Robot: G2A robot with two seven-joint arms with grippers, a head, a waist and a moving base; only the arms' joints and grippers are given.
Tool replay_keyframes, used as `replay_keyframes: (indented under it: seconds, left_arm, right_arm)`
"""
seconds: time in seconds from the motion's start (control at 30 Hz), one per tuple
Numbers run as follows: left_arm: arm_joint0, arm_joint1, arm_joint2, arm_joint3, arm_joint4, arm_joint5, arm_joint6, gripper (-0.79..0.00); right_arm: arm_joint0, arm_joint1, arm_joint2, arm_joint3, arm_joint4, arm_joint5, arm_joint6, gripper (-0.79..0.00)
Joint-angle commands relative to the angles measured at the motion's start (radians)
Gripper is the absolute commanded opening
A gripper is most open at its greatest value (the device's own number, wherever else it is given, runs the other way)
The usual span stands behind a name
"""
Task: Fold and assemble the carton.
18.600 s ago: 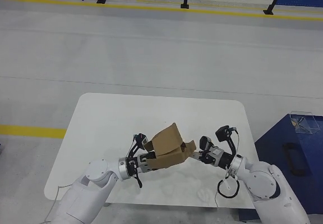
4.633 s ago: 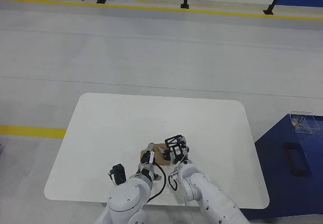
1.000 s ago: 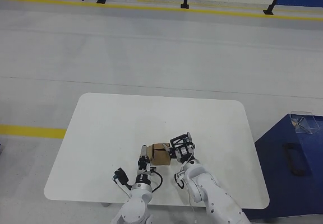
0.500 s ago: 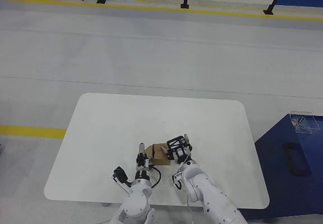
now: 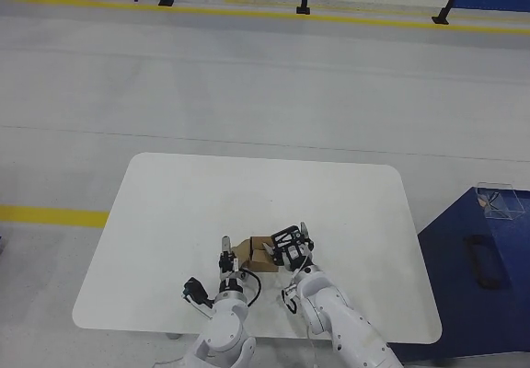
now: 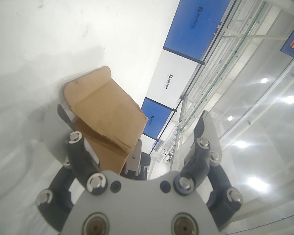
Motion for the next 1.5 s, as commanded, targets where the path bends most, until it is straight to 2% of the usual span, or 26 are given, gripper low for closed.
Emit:
replay_keyframes:
  seconds: [0.0, 0.33, 0.5, 0.73, 0.93, 1.13, 1.3, 1.47]
  left_arm:
    - [-0.004, -0.003, -0.002, 0.007, -0.008, -0.019, 0.009, 0.0]
    - [0.022, -0.011, -0.018, -0.002, 0.083, -0.182, 0.088, 0.0]
    - [0.045, -0.01, -0.023, -0.026, 0.149, -0.271, 0.073, 0.0]
    - [0.043, -0.015, -0.006, -0.041, 0.218, -0.308, 0.044, 0.0]
    - [0.032, -0.018, 0.02, -0.015, 0.289, -0.287, -0.01, 0.0]
    - [0.011, -0.028, 0.031, 0.008, 0.271, -0.249, -0.03, 0.0]
    - [0.009, -0.032, 0.029, -0.007, 0.223, -0.198, -0.078, 0.0]
    - [0.022, -0.034, 0.034, -0.047, 0.189, -0.164, -0.129, 0.0]
  right_arm:
    - [-0.001, -0.001, 0.002, -0.001, -0.002, -0.002, 0.001, 0.0]
    - [-0.007, -0.005, 0.015, -0.005, -0.019, -0.012, 0.011, 0.0]
    - [-0.011, -0.007, 0.023, -0.008, -0.023, -0.019, 0.014, 0.0]
    - [-0.017, -0.008, 0.033, -0.016, -0.033, -0.032, 0.021, 0.0]
    - [-0.02, -0.01, 0.051, -0.036, -0.029, -0.029, 0.021, 0.0]
    - [-0.038, 0.002, 0.162, -0.091, 0.015, 0.023, 0.035, 0.0]
    - [-0.061, 0.018, 0.254, -0.13, 0.053, -0.024, 0.084, 0.0]
    - [-0.072, 0.023, 0.286, -0.14, 0.066, -0.057, 0.092, 0.0]
